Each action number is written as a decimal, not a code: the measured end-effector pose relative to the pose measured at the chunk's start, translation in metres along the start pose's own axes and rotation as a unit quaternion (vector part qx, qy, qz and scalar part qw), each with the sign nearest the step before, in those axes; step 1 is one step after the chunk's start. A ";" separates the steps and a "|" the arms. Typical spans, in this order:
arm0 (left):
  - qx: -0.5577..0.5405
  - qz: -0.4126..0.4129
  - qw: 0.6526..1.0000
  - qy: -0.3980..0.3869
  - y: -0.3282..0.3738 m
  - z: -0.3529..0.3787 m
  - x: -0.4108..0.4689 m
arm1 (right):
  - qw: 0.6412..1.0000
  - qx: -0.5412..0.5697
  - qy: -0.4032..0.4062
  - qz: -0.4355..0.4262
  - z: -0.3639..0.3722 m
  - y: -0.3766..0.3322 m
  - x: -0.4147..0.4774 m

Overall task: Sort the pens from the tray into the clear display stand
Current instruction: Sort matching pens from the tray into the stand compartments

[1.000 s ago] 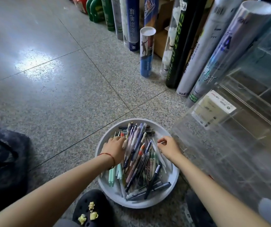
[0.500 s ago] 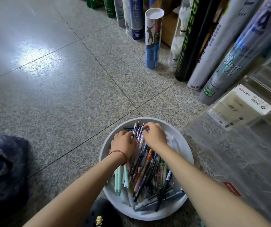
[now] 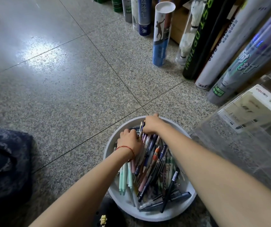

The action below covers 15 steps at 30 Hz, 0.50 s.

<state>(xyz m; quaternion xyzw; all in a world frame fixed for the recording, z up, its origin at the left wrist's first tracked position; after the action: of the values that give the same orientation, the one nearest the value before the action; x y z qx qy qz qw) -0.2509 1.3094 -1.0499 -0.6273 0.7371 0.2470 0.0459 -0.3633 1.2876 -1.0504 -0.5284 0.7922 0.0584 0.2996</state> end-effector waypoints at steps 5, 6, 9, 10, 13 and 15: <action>0.029 0.008 0.999 -0.011 0.002 0.000 0.007 | 0.999 0.009 0.011 -0.043 0.004 -0.001 0.002; 0.031 0.007 0.999 -0.010 0.002 0.001 0.007 | 0.999 0.017 0.011 -0.045 0.004 -0.002 0.003; 0.023 -0.005 1.000 -0.010 0.002 0.000 0.009 | 0.997 0.057 0.019 -0.041 0.004 -0.001 0.007; 0.011 -0.011 1.000 -0.010 0.002 0.000 0.010 | 0.997 0.070 0.019 -0.038 0.002 0.000 0.007; -0.052 -0.029 0.998 -0.010 0.001 -0.003 0.014 | 0.995 0.091 -0.001 -0.037 -0.007 0.002 0.008; -0.088 -0.033 0.996 0.001 0.003 -0.006 0.014 | 0.991 0.124 -0.020 -0.042 -0.018 0.003 0.004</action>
<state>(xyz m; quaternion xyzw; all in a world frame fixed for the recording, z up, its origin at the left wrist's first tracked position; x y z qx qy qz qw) -0.2547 1.2949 -1.0491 -0.6533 0.6912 0.3090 -0.0018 -0.3741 1.2786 -1.0388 -0.5189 0.7640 -0.0426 0.3810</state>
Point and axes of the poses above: each hand's wrist, its own x-axis towards the middle knuckle, its own z-axis out of the palm, y = z × x, the point moved 4 cm from there along x, towards the middle knuckle, and after that the axes turned 12 degrees about y, right-handed, at the moved point
